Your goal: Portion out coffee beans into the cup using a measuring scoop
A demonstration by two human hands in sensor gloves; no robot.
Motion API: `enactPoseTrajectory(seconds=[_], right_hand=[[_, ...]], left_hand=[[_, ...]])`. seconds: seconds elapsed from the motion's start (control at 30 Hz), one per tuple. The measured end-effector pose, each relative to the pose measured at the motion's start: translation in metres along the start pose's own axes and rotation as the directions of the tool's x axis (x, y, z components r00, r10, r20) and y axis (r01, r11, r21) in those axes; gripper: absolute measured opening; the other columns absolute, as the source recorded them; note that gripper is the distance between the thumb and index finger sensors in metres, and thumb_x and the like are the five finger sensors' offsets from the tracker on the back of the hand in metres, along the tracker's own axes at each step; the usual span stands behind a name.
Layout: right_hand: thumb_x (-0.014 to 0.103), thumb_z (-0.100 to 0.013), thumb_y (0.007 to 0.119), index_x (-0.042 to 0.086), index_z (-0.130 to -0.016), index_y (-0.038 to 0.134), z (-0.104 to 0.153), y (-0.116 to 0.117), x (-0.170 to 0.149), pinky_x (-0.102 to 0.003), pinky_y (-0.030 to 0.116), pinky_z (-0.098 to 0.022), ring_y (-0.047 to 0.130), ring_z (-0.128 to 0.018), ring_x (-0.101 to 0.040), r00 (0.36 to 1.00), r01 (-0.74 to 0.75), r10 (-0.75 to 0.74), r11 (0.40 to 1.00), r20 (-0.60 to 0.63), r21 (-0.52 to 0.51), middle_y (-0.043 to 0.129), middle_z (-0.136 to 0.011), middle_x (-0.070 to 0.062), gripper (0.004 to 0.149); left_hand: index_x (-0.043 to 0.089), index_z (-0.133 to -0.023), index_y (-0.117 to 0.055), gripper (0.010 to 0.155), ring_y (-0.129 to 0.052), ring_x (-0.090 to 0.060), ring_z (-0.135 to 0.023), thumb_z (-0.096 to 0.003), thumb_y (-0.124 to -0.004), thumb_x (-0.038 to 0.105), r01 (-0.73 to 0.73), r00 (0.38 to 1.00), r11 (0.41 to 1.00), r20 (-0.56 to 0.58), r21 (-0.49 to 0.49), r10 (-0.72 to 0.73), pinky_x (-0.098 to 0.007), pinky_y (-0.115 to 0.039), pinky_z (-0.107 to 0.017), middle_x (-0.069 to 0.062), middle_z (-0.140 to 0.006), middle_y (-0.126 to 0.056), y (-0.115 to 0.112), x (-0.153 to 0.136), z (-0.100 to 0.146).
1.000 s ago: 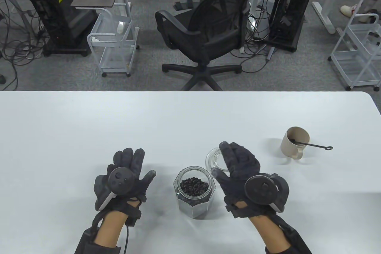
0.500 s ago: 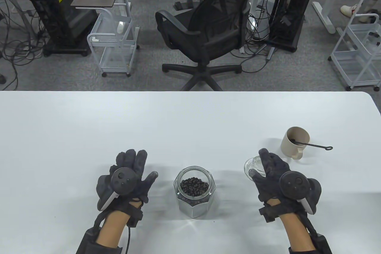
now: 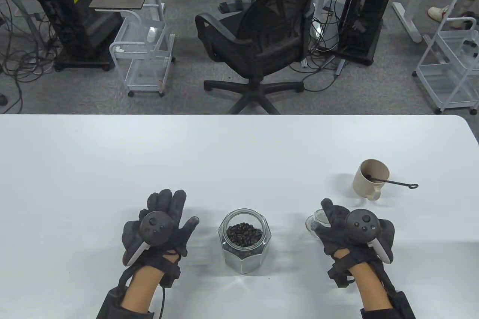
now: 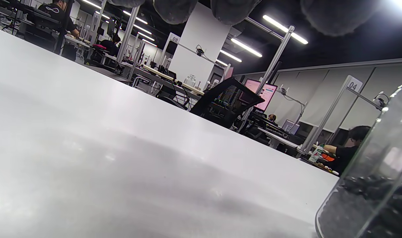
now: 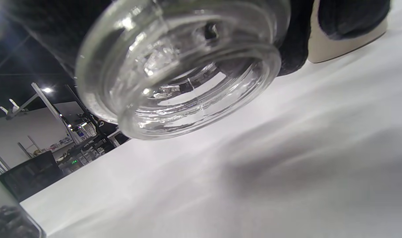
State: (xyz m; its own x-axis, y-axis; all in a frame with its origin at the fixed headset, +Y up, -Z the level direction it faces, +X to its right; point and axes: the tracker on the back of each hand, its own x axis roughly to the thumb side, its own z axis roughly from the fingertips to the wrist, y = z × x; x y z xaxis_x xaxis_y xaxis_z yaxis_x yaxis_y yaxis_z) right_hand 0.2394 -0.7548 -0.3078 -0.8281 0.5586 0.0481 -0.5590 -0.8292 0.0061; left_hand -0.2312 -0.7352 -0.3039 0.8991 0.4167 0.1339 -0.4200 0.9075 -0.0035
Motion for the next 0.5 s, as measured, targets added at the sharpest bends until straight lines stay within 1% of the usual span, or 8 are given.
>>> enactPoseTrajectory(seconds=[0.5], right_hand=[[0.047,-0.046,0.086,0.015,-0.105,0.059,-0.004,0.011,-0.007,-0.079,0.054,-0.056,0.070,-0.085,-0.066,0.997,-0.070,0.071,0.997,-0.031,0.039,0.060,-0.099,-0.030,0.072]], left_hand=[[0.027,-0.114,-0.038,0.082,-0.028,-0.055,-0.111,-0.0473,-0.059,0.069,-0.005,1.000,1.000,-0.002,-0.013,0.005,-0.077,-0.033,-0.068,-0.017,-0.121,-0.033,-0.001,0.000,0.000]])
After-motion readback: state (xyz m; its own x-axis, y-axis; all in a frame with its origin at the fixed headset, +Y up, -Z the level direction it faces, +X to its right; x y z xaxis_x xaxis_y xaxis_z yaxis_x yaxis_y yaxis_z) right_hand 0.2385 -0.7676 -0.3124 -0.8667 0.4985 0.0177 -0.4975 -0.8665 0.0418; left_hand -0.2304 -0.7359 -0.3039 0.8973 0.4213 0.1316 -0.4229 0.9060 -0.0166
